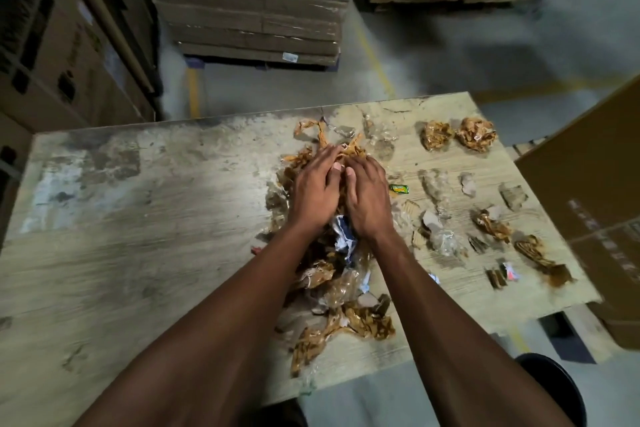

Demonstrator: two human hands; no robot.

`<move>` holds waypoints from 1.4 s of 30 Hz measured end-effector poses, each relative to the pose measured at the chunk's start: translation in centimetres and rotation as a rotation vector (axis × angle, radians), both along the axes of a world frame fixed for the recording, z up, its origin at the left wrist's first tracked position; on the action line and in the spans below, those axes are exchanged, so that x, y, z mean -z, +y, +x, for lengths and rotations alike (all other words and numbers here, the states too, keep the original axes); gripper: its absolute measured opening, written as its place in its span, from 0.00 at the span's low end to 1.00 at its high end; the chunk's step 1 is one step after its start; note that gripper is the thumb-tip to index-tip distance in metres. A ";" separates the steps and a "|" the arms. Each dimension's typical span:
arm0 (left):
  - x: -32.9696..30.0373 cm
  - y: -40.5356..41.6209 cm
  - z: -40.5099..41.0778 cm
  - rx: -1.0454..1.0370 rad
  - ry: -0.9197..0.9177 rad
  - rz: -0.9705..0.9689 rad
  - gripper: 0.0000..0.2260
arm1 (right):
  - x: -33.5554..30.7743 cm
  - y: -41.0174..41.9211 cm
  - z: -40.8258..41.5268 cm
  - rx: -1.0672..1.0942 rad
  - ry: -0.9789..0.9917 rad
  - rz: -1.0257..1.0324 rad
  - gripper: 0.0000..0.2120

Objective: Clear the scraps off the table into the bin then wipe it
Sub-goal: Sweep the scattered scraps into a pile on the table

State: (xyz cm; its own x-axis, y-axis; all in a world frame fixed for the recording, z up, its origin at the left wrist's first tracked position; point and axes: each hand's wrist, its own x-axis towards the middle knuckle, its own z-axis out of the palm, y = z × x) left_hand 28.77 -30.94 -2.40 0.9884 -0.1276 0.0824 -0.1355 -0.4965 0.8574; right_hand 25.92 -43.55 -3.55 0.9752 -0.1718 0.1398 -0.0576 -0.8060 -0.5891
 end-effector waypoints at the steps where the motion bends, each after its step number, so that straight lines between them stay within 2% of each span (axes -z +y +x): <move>1: -0.5 0.4 -0.3 -0.001 0.005 -0.004 0.20 | -0.3 0.0 -0.2 -0.003 -0.003 0.014 0.30; 9: -1.9 5.1 -6.3 -0.131 0.030 0.012 0.22 | -2.7 0.5 -5.7 0.031 -0.019 0.094 0.26; 12: -0.9 6.9 -10.6 -0.192 0.077 0.073 0.27 | -2.6 0.7 -9.5 0.031 -0.028 0.101 0.25; 21: 3.1 8.8 -22.6 -0.349 0.102 0.342 0.40 | 0.9 0.5 -18.4 0.029 -0.064 -0.031 0.36; 25: 4.6 6.3 -25.7 -0.345 0.129 0.467 0.45 | 3.5 0.0 -20.2 0.060 0.019 -0.122 0.40; 29: 5.6 3.6 -24.9 -0.433 0.201 0.591 0.46 | 5.5 -0.7 -20.2 0.074 0.088 -0.169 0.41; 33: 5.8 1.3 -22.5 -0.474 0.197 0.584 0.42 | 6.2 -1.1 -19.2 0.069 0.098 -0.167 0.39; 38: 5.3 -0.8 -19.6 -0.422 0.202 0.439 0.36 | 6.1 -1.5 -17.7 0.078 0.022 -0.136 0.33; 42: 4.4 -0.2 -19.1 -0.504 0.116 0.507 0.37 | 5.3 -3.6 -17.5 0.166 -0.091 -0.249 0.32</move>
